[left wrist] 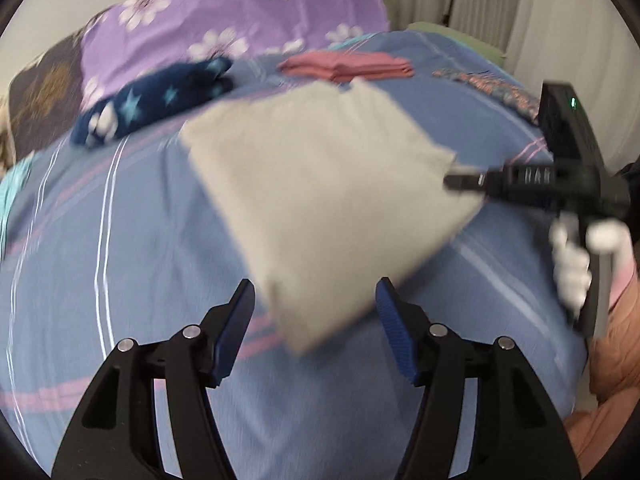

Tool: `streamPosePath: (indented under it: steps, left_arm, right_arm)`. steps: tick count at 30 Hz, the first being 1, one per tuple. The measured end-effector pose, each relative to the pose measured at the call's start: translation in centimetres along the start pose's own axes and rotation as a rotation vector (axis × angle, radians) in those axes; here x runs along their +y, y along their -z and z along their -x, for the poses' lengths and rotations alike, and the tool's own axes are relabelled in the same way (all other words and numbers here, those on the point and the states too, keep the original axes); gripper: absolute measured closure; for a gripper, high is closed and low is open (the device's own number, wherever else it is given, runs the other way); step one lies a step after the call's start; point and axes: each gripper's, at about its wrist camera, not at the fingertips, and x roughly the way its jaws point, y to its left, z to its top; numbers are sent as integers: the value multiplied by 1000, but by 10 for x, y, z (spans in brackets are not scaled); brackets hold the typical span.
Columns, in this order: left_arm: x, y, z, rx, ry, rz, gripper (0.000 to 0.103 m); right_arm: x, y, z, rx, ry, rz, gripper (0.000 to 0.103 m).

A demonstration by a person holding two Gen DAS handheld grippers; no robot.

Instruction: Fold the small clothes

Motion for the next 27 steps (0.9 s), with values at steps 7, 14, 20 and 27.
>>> streamPosePath:
  steps: [7, 14, 20, 27]
  left_arm:
    - [8, 18, -14, 28, -69, 49, 40]
    - [5, 11, -20, -2, -110, 61, 40]
    - [18, 22, -15, 17, -148, 108, 42]
    - [10, 28, -4, 49, -42, 77, 91]
  right_arm:
    - [18, -12, 25, -59, -85, 13, 96]
    - [18, -19, 29, -76, -106, -19, 97]
    - [-7, -5, 22, -26, -13, -65, 97]
    - [-8, 7, 18, 0, 110, -33, 95]
